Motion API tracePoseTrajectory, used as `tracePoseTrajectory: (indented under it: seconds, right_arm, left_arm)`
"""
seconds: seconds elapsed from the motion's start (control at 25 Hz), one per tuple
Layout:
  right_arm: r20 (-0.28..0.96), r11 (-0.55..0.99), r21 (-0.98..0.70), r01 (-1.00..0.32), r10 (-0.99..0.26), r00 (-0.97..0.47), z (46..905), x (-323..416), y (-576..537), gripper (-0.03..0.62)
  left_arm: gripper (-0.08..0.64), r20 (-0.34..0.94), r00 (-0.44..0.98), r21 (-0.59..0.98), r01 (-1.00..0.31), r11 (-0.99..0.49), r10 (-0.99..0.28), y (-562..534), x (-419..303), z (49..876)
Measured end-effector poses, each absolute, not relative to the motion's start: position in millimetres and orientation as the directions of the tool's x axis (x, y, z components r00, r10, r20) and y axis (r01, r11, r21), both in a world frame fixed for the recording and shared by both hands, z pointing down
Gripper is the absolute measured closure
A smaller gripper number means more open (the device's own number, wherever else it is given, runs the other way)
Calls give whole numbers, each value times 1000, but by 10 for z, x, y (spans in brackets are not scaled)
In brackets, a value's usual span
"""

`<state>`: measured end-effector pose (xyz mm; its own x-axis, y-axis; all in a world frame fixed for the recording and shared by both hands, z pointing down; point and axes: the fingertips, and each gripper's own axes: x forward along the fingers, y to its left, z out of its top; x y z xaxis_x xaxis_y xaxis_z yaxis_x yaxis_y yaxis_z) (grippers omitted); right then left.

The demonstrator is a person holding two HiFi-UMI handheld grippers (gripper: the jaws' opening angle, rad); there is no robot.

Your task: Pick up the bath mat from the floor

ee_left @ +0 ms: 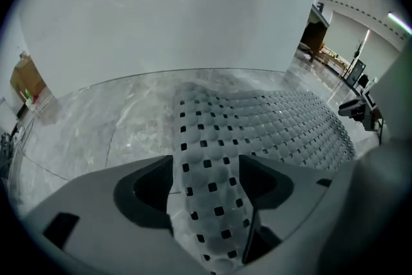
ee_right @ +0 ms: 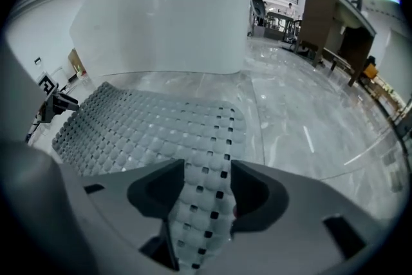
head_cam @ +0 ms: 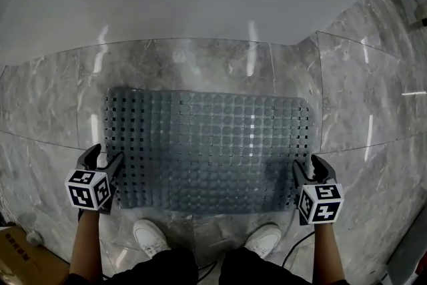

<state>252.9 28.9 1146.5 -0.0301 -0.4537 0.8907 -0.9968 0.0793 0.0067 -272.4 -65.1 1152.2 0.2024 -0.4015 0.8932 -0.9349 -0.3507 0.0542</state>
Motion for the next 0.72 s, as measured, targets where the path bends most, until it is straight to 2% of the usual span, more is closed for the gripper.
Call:
tracePoseTrajectory:
  seconds: [0.16,0.32,0.44,0.68,0.72]
  right_arm:
    - [916,58,27,-998,-401,2,11794,2665,322,357]
    - [923,-34,-56,-998,-382,-39,11872,2742,340,322]
    - [931,-53,-108,-993,-356,-83,11903,2742,332,322]
    - [944,-36,-92,-995,-321,-75,11893,2782,284,322]
    - [942,-30,-84,-996,-329,-70,11895,2772,281,339]
  left_arm:
    - [236,909,205,92,-948,-304,-363,-626,-2835,11814]
    - [222,912,228,137,-953,-271,-341,-650,-2863,11950]
    - [222,912,233,141,-950,-278,-336,-655,-2867,11958]
    - [238,915,237,128,-938,-321,-327,-684,-2795,11940]
    - [246,914,240,130,-937,-325,-326,-683,-2792,11936]
